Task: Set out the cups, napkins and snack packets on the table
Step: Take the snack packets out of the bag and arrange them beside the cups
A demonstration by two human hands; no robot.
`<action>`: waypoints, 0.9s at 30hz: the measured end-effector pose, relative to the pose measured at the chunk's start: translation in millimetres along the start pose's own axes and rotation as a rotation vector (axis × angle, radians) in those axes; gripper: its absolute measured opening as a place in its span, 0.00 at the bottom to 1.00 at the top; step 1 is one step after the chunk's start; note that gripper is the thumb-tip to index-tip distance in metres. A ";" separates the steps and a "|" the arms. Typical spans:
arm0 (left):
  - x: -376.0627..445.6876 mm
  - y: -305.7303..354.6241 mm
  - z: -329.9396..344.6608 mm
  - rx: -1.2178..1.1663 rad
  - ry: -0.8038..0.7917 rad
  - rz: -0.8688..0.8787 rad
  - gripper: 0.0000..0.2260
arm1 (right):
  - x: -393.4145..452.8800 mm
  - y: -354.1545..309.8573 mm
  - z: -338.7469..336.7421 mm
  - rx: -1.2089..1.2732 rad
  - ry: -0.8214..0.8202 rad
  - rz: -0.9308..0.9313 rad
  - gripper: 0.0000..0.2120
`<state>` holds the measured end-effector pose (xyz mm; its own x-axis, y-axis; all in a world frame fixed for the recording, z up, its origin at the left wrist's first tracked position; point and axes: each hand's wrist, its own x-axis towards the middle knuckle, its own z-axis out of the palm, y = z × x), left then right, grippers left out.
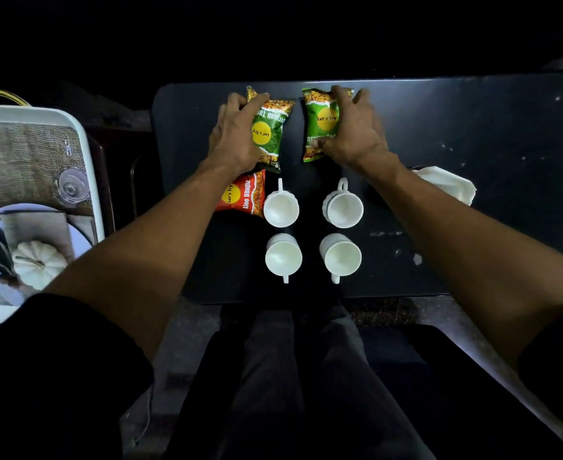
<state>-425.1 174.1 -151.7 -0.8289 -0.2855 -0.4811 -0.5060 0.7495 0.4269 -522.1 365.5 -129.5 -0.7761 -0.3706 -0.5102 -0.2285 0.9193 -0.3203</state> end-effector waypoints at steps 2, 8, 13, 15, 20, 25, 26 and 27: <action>-5.2 1.9 -0.5 0.069 0.163 0.032 0.32 | 0.5 -0.5 0.2 -0.015 0.003 0.002 0.44; -12.3 21.1 4.5 -0.013 0.239 -0.279 0.32 | 1.8 1.9 0.6 -0.031 0.000 -0.007 0.43; -10.0 25.2 13.2 0.157 0.056 -0.123 0.35 | 0.1 2.2 -0.7 -0.051 -0.005 0.000 0.43; -4.1 25.0 6.6 0.207 0.065 0.016 0.30 | 0.5 3.0 -2.8 -0.054 -0.016 0.001 0.42; 4.5 18.8 -13.8 0.151 0.060 0.200 0.18 | 2.6 5.8 -7.4 -0.056 -0.013 0.018 0.40; -0.5 25.9 -14.3 -0.028 0.258 -0.265 0.29 | 2.8 2.2 -6.9 -0.051 -0.021 0.032 0.41; -0.3 28.5 -10.5 -0.044 0.215 -0.364 0.36 | 2.8 1.6 -6.6 -0.053 -0.020 0.029 0.42; -0.3 31.1 -6.0 -0.067 0.162 -0.417 0.42 | 3.0 1.3 -6.4 -0.054 -0.017 0.024 0.42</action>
<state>-442.0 193.9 -133.7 -0.5749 -0.6486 -0.4988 -0.8145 0.5116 0.2735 -528.5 366.4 -126.3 -0.7716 -0.3500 -0.5311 -0.2414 0.9336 -0.2647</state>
